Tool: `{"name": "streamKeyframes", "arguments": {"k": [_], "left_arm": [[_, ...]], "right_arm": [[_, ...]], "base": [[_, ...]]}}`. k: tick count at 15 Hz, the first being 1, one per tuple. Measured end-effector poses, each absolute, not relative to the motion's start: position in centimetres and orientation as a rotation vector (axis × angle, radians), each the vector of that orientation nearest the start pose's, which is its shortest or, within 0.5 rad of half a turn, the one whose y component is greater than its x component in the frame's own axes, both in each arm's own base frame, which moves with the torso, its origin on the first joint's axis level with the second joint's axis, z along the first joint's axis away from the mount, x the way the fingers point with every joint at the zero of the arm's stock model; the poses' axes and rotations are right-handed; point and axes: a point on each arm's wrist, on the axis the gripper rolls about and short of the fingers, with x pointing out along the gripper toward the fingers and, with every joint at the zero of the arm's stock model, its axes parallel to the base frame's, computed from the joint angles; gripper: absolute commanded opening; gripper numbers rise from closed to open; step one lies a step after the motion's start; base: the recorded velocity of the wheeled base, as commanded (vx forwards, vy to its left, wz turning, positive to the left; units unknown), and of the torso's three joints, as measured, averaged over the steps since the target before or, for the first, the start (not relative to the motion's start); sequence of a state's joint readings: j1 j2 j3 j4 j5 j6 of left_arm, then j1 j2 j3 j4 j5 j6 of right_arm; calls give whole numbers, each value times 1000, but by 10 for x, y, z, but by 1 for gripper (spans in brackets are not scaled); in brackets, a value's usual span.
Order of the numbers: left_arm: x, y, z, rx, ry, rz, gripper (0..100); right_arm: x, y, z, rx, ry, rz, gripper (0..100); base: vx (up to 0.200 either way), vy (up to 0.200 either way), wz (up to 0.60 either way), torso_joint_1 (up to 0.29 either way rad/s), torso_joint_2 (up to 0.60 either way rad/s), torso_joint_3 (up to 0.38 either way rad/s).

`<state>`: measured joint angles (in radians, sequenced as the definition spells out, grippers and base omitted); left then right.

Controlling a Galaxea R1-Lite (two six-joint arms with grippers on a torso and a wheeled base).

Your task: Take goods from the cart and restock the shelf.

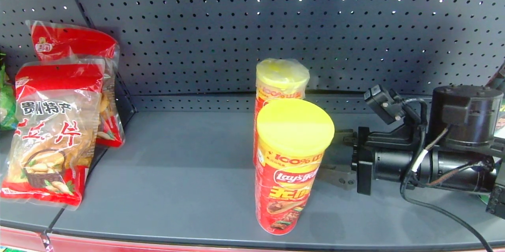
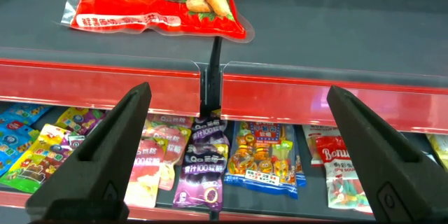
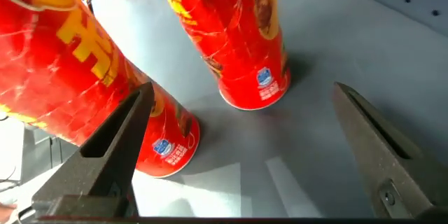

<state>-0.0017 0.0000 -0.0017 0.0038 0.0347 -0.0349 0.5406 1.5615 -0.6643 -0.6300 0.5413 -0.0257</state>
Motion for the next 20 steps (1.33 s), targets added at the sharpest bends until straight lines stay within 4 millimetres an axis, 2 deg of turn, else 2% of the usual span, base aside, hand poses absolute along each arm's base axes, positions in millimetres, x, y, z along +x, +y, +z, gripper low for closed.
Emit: {"name": "streamKeyframes", "arguments": {"k": [8,20], "left_arm": [[-23,1,76,-35,2,33,100],[-23,1,76,-35,2,33,100]], "right_arm": [[202,146,183,-27,273,1117,100],[192,138,178,-26,289,1112,100]], "base": [[0,0,0,0,0,0],[0,0,0,0,0,0]]}}
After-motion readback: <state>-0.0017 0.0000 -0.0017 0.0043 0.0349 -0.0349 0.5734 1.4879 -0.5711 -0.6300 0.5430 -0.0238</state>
